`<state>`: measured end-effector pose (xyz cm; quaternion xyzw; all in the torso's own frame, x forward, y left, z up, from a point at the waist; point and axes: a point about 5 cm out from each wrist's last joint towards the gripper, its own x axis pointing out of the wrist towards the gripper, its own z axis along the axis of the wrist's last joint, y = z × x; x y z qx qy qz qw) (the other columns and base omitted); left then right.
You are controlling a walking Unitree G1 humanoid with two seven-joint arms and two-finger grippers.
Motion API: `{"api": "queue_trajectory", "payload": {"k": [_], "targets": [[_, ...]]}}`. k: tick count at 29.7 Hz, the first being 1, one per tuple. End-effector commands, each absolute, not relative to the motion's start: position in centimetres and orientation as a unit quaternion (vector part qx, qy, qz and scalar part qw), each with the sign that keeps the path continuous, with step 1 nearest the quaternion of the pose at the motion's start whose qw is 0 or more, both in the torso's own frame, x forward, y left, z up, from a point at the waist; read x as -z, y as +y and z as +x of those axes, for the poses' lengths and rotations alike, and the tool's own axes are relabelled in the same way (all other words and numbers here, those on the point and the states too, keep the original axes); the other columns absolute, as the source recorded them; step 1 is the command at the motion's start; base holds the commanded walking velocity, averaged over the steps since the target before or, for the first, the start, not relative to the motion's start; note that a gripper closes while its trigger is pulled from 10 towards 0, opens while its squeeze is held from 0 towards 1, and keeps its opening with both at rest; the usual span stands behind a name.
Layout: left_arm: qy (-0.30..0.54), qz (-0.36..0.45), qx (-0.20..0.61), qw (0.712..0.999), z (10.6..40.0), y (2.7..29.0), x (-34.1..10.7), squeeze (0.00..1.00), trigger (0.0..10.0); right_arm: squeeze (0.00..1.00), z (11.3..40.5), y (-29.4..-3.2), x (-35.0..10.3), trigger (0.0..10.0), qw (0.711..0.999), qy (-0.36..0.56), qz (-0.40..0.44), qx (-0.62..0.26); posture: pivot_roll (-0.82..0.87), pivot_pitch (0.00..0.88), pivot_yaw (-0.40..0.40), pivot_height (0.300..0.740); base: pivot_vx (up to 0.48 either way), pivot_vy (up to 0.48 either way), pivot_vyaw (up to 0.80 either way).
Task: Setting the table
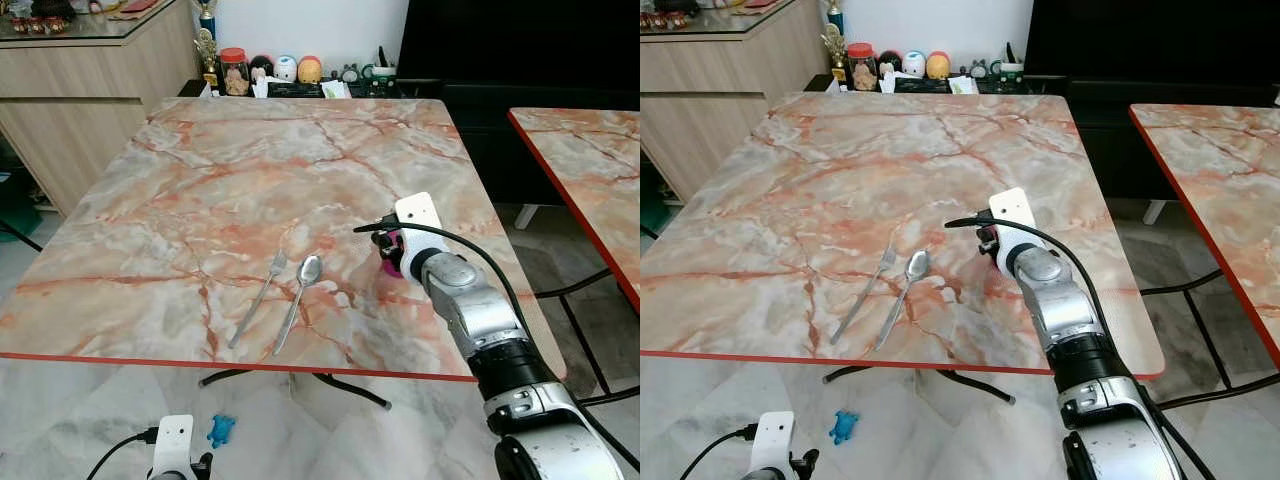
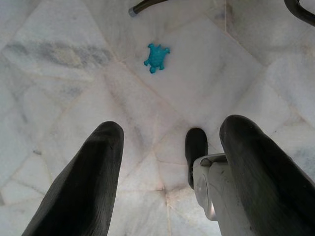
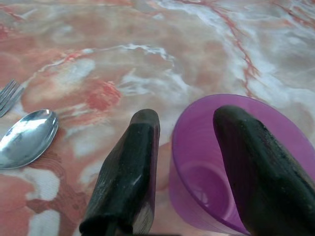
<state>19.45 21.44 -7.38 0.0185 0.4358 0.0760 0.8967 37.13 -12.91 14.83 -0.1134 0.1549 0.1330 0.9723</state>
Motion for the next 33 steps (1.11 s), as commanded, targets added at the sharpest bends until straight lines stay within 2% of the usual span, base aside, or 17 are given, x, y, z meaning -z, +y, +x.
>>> {"api": "queue_trajectory", "payload": {"k": [1,4,5,8,9,10,11,17,18,19,20,21,22,23,24,26,33], "targets": [[0.447,0.020,-0.078,0.891,18.9,21.8,7.6,0.00,10.0,0.00,37.2,-12.9,-15.0,10.0,0.973,0.150,-0.110,-0.134,-0.01,0.032,0.009,0.740,0.000,0.000,0.00],[0.447,0.020,-0.078,0.891,18.9,21.8,7.6,0.00,10.0,0.00,37.2,-13.0,-14.9,10.0,0.973,0.152,-0.111,-0.134,-0.01,0.032,0.009,0.740,0.000,0.000,0.00],[0.447,0.020,-0.078,0.891,18.9,21.8,7.6,0.00,10.0,0.00,37.2,-13.1,-14.9,8.5,0.973,0.152,-0.111,-0.134,-0.01,0.032,0.009,0.740,0.000,0.000,0.00],[0.447,0.020,-0.078,0.891,18.8,21.8,7.7,0.00,10.0,0.00,37.2,-13.2,-14.9,7.3,0.973,0.153,-0.112,-0.133,-0.01,0.031,0.009,0.740,0.000,0.000,0.00],[0.447,0.020,-0.078,0.891,18.8,21.8,7.7,0.00,10.0,0.00,37.2,-13.3,-14.9,4.5,0.973,0.154,-0.112,-0.132,-0.01,0.031,0.009,0.740,0.000,0.000,0.00],[0.447,0.020,-0.078,0.891,18.8,21.8,7.7,0.00,10.0,0.00,37.2,-13.3,-14.8,4.5,0.972,0.156,-0.115,-0.132,-0.01,0.033,0.009,0.740,0.000,0.000,0.00],[0.447,0.020,-0.078,0.891,18.8,21.8,7.7,0.00,10.0,0.00,37.2,-13.4,-14.7,8.6,0.971,0.159,-0.118,-0.131,-0.01,0.033,0.009,0.740,0.000,0.000,0.00],[0.447,0.019,-0.078,0.891,18.9,21.7,7.7,0.00,10.0,0.00,37.1,-13.4,-14.4,10.0,0.970,0.165,-0.119,-0.131,-0.01,0.032,0.009,0.740,0.000,0.000,0.00],[0.447,0.020,-0.078,0.891,18.9,21.7,7.7,0.00,10.0,0.00,37.1,-13.4,-14.4,8.7,0.970,0.165,-0.119,-0.131,-0.01,0.033,0.009,0.740,0.000,0.000,0.00],[0.447,0.020,-0.078,0.891,18.9,21.7,7.7,0.00,10.0,0.00,37.1,-13.4,-14.4,5.1,0.970,0.166,-0.119,-0.132,-0.01,0.033,0.009,0.740,0.000,0.000,0.00],[0.447,0.020,-0.078,0.891,18.9,21.7,7.7,0.00,10.0,0.00,37.1,-13.4,-14.3,5.1,0.970,0.166,-0.119,-0.132,-0.01,0.033,0.009,0.740,0.000,0.000,0.00],[0.447,0.020,-0.078,0.891,18.9,21.7,7.7,0.00,10.0,0.00,37.1,-13.4,-14.3,3.4,0.970,0.166,-0.119,-0.133,-0.01,0.033,0.009,0.740,0.000,0.000,0.00],[0.447,0.020,-0.078,0.891,18.9,21.7,7.7,0.00,10.0,0.00,37.0,-13.4,-14.3,0.0,0.969,0.167,-0.119,-0.134,-0.01,0.033,0.009,0.740,0.000,0.000,0.00],[0.447,0.020,-0.078,0.891,18.9,21.8,7.7,0.00,10.0,0.00,37.0,-13.4,-14.2,4.7,0.969,0.169,-0.120,-0.135,-0.01,0.032,0.009,0.740,0.000,0.000,0.00],[0.447,0.020,-0.078,0.891,18.9,21.8,7.7,0.00,10.0,0.00,37.0,-13.4,-14.2,4.7,0.969,0.169,-0.121,-0.136,-0.01,0.032,0.009,0.740,0.000,0.000,0.00],[0.448,0.020,-0.078,0.891,18.8,21.8,7.7,0.00,10.0,0.00,36.9,-13.4,-14.0,10.0,0.968,0.172,-0.119,-0.136,-0.01,0.032,0.009,0.740,0.000,0.000,0.00],[0.448,0.021,-0.078,0.890,18.8,21.8,7.7,0.00,10.0,0.00,36.9,-13.5,-14.0,10.0,0.968,0.172,-0.123,-0.135,-0.01,0.032,0.011,0.740,0.000,0.000,0.00]]}}
